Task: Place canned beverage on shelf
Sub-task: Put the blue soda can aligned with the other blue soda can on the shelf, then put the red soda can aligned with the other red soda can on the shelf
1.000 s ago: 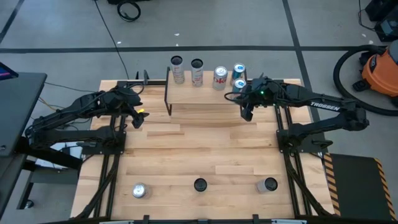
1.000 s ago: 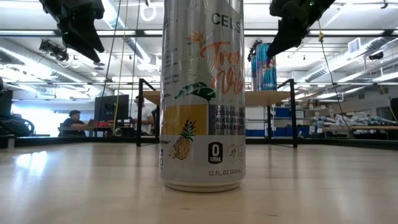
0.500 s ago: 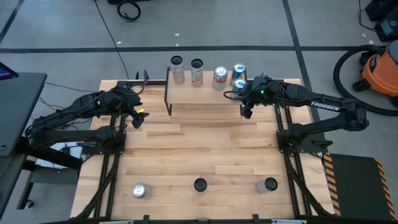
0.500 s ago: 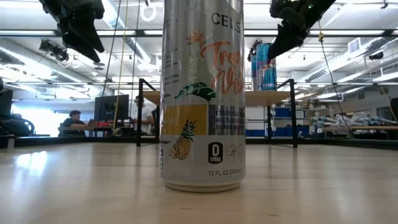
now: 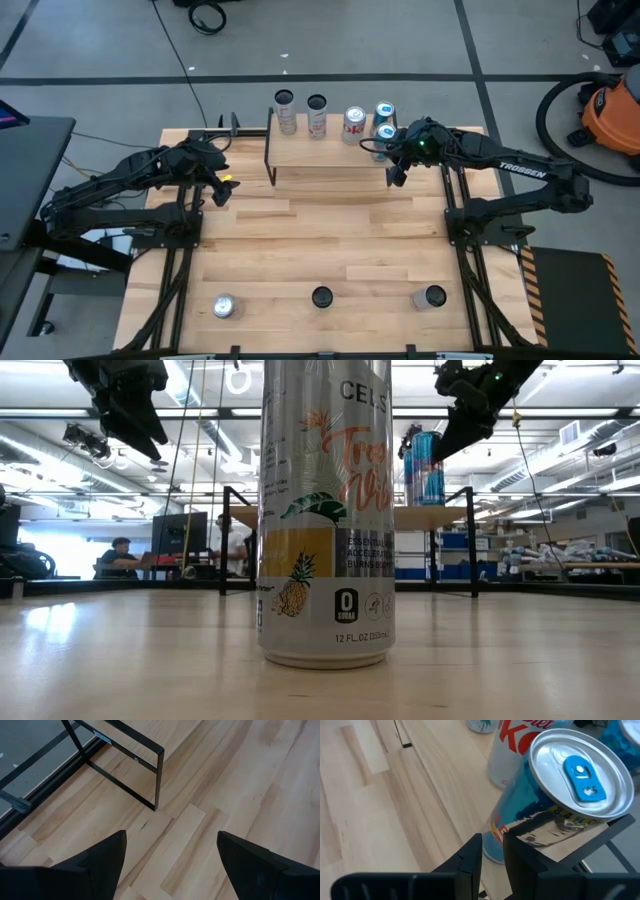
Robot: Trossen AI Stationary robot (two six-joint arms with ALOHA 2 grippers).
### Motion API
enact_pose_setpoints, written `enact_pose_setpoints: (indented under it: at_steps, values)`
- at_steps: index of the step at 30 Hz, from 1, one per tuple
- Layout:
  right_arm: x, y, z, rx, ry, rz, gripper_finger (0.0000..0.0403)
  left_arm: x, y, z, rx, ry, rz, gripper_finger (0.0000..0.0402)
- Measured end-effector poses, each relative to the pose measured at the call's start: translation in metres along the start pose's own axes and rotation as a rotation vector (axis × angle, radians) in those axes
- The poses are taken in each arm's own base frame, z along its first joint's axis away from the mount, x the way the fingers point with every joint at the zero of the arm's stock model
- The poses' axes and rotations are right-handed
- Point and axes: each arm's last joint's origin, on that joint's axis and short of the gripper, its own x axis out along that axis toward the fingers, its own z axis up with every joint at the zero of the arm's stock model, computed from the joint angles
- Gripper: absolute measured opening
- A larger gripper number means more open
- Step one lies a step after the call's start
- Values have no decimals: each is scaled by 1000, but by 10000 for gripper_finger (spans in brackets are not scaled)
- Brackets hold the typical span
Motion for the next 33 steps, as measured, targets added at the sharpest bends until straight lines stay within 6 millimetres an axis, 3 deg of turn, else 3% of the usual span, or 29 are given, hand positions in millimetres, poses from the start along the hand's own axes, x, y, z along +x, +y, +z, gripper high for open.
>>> enact_pose_setpoints:
  at_steps: [10, 22, 30, 33]
  values:
    - [-3, 0, 0, -12, -8, 32, 87, 0, 0, 0, -4, 0, 0, 313]
    - [-36, 5, 3, -1, -157, 195, 87, 0, 0, 0, 3, -1, 0, 313]
    - [-37, 5, 3, -1, -162, 197, 87, 0, 0, 0, 1, 0, -2, 313]
    - [-37, 5, 3, -1, -162, 197, 87, 0, -4, -1, 30, 18, -90, 313]
